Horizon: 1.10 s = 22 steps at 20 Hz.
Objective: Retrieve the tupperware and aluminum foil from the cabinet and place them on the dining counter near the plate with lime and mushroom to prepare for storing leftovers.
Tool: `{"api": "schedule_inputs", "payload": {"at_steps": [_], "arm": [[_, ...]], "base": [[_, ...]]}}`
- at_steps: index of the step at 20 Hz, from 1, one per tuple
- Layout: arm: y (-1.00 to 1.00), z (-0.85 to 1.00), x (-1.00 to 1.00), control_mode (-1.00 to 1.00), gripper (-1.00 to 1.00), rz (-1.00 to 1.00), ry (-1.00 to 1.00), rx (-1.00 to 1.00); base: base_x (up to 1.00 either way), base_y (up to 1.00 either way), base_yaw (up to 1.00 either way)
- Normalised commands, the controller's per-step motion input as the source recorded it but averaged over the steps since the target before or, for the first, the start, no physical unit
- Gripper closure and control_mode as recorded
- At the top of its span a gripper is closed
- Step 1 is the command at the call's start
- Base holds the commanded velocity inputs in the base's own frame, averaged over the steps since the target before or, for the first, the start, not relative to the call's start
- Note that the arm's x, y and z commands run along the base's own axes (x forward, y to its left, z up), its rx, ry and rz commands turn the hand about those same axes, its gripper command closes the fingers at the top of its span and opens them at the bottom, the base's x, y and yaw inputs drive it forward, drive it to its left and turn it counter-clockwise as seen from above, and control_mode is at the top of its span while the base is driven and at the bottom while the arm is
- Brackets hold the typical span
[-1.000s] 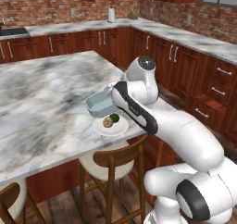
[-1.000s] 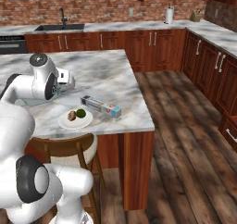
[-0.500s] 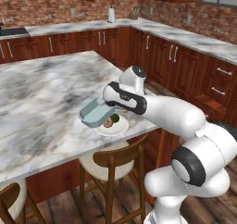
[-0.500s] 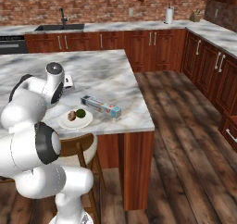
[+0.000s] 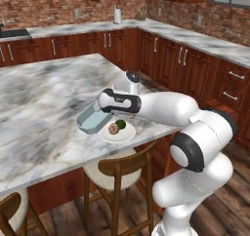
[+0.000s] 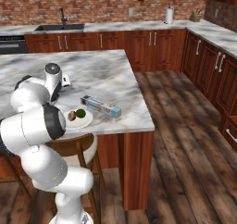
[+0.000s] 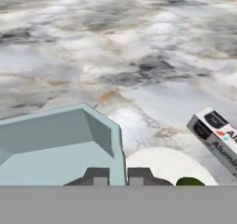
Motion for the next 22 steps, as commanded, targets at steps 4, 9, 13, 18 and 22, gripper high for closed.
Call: {"api": "schedule_inputs", "payload": {"at_steps": [4,9,13,18,22], "arm": [[0.22,-0.41,0.44,-1.00,1.00,0.00,0.00,0.00],[0.25,-0.56,0.40,-1.00,1.00,0.05,-0.01,0.00],[0.11,-0.61,0.27,-1.00,1.00,0.11,-0.02,0.00],[0.00,-0.58,0.31,-1.00,1.00,0.11,-0.02,0.00],[0.00,-0.36,0.54,-1.00,1.00,0.08,-0.04,0.00]], "base": [[0.00,0.00,0.00],[0.00,0.00,0.00],[0.00,0.00,0.00],[0.00,0.00,0.00],[0.00,0.00,0.00]]}}
